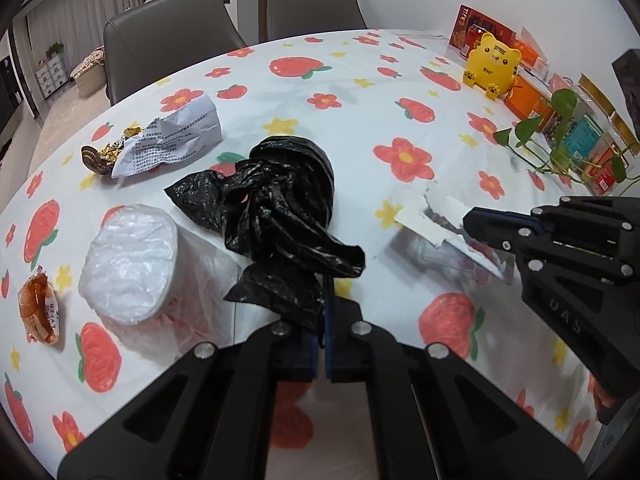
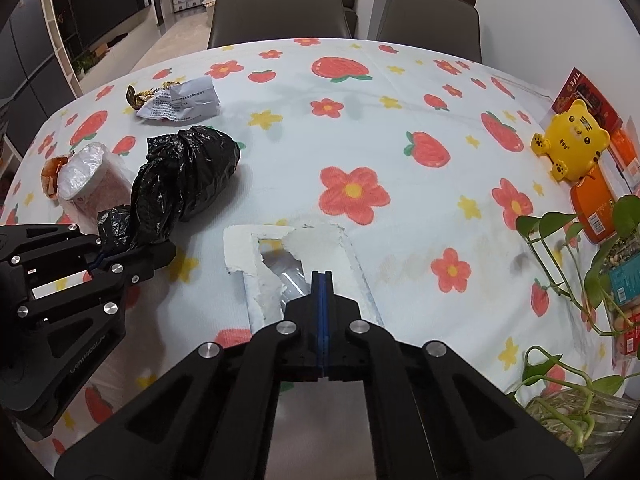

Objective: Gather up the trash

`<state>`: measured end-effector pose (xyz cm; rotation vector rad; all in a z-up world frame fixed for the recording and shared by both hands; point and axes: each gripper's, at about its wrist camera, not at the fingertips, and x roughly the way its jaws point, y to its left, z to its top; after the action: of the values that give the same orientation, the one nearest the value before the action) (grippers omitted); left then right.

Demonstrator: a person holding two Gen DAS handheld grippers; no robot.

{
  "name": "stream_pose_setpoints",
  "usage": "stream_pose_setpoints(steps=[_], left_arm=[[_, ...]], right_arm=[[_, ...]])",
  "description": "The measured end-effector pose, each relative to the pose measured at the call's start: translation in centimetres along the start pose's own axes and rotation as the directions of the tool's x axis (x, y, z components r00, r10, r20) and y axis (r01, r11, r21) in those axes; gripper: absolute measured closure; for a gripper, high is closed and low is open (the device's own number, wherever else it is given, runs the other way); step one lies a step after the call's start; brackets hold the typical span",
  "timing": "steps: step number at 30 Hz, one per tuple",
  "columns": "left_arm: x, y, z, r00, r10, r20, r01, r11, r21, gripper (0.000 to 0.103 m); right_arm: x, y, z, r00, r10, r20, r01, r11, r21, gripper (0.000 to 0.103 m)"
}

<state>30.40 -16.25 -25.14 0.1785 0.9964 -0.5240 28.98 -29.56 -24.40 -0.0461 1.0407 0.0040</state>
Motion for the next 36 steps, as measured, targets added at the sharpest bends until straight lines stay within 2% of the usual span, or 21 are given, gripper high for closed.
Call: stream_pose_setpoints(steps=[9, 12, 14, 16, 20, 21, 22, 27, 28, 29, 36], left_arm=[[-0.3, 0.1, 0.0, 1.000, 0.001, 0.005, -0.001, 1.000, -0.003, 0.101], [-0.3, 0.2, -0.1, 1.000, 0.002, 0.001, -0.002, 1.000, -0.007, 0.101], [-0.2, 0.3, -0.2, 1.000, 0.004, -0.001, -0.004, 1.000, -0.010, 0.101], [-0.2, 0.4, -0.3, 1.000, 0.004, -0.001, -0.004, 1.000, -0.014, 0.101], [-0.3, 0.5, -0.3, 1.000, 0.004, -0.001, -0.004, 1.000, -0.015, 0.101], [-0.2, 0.6, -0.3, 1.000, 0.004, -0.002, -0.004, 1.000, -0.015, 0.101], [-0.3, 0.6, -0.4, 1.000, 0.005, -0.003, -0.005, 1.000, -0.015, 0.101], [-0.2, 0.9, -0.4, 1.000, 0.005, -0.004, -0.005, 1.000, -0.016, 0.101], [-0.2, 1.0, -0.4, 1.000, 0.005, -0.004, -0.005, 1.000, -0.016, 0.101], [-0.3, 1.0, -0.5, 1.000, 0.006, -0.003, -0.006, 1.000, -0.016, 0.101], [-1.2, 0.9, -0.4, 1.000, -0.002, 0.021, 0.002, 1.000, -0.010, 0.101]], right_arm=[[-0.9, 0.1, -0.4, 0.998, 0.059, 0.009, -0.059, 0.998, 0.028, 0.103], [-1.0, 0.9, -0.6, 0.994, 0.112, -0.009, -0.112, 0.994, -0.001, 0.103], [-1.1, 1.6, -0.7, 0.994, 0.107, -0.005, -0.108, 0.994, -0.029, 0.101], [-0.9, 2.2, -0.8, 0.995, 0.095, -0.007, -0.096, 0.994, -0.051, 0.085], [-0.7, 2.5, -0.9, 0.995, 0.102, -0.007, -0.102, 0.994, -0.050, 0.069], [-0.7, 2.6, -0.9, 0.995, 0.104, -0.003, -0.104, 0.993, -0.052, 0.063], [-0.7, 2.8, -1.0, 0.994, 0.105, -0.005, -0.105, 0.993, -0.057, 0.062], [0.5, 3.1, -1.3, 0.997, 0.069, -0.038, -0.071, 0.995, -0.071, 0.064], [0.7, 3.0, -1.3, 0.997, 0.065, -0.043, -0.068, 0.996, -0.063, 0.078], [0.8, 2.8, -1.4, 0.997, 0.066, -0.047, -0.069, 0.996, -0.054, 0.084], [-0.6, 2.4, -1.2, 0.997, 0.077, -0.020, -0.077, 0.997, -0.028, 0.086]])
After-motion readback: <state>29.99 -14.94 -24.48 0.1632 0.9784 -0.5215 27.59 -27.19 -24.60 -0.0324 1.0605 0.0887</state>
